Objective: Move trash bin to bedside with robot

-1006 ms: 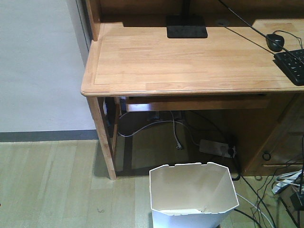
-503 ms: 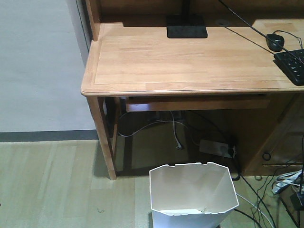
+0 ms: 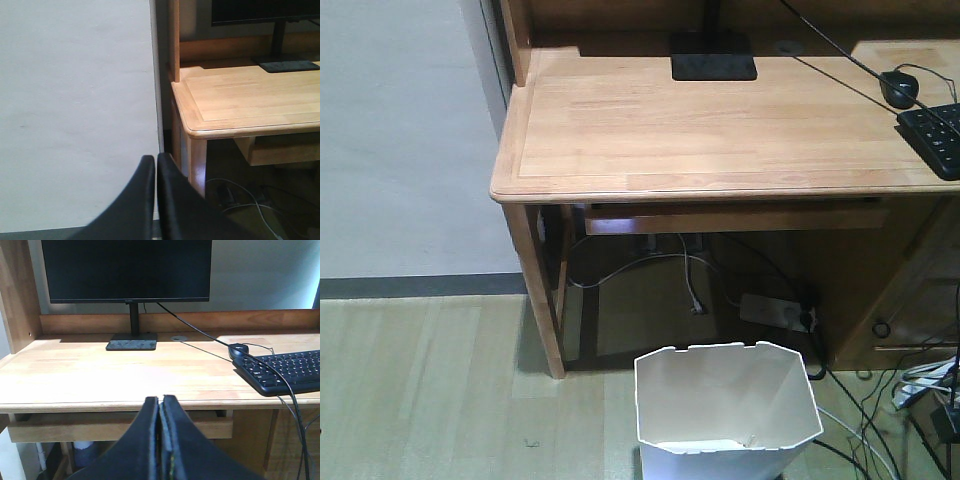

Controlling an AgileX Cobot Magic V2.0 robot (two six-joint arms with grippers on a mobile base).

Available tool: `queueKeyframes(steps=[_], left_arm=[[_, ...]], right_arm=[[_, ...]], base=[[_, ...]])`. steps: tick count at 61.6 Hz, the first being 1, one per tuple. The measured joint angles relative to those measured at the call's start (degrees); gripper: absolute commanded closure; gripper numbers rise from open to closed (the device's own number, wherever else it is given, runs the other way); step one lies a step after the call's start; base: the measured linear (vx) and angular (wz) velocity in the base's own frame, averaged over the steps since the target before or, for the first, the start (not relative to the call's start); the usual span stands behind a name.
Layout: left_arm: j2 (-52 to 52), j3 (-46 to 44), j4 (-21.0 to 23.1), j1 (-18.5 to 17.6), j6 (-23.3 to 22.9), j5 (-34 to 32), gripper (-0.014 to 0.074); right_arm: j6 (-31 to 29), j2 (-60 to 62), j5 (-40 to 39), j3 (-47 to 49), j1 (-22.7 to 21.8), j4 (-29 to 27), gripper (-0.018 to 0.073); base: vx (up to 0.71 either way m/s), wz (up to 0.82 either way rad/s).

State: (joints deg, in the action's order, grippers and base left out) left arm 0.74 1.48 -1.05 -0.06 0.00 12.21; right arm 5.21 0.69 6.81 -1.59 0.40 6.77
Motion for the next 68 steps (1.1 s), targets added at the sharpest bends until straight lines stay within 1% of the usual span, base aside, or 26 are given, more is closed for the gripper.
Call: queueKeyframes(steps=[19,28,35,46,60,68], left_arm=[[0.0,0.0,0.0,0.0,0.0,0.0,0.0603],[0.0,0.0,0.0,0.0,0.0,0.0,0.0603],[0.0,0.0,0.0,0.0,0.0,0.0,0.0603],[0.0,0.0,0.0,0.0,0.0,0.0,0.0603],[0.0,0.0,0.0,0.0,0.0,0.0,0.0603],[0.0,0.0,0.0,0.0,0.0,0.0,0.0603]], right_arm=[[-0.1,0.0,-2.4,0.0,0.0,0.0,0.0568],[-0.1,0.0,-1.4,0.6,0.0,0.0,0.0568],[-0.1,-0.9,-0.3,3.3,0.0,0.0,0.0568],[-0.1,-8.4,-0.1,8.8,0.0,0.0,0.0568],[-0.1,-21.7,0.5,16.8,0.0,0.0,0.0568],[-0.1,-26.8,0.5,17.7,0.0,0.0,0.0568]], base=[[0.0,0.0],[0.0,0.0],[0.0,0.0],[0.0,0.0],[0.0,0.0],[0.0,0.0]])
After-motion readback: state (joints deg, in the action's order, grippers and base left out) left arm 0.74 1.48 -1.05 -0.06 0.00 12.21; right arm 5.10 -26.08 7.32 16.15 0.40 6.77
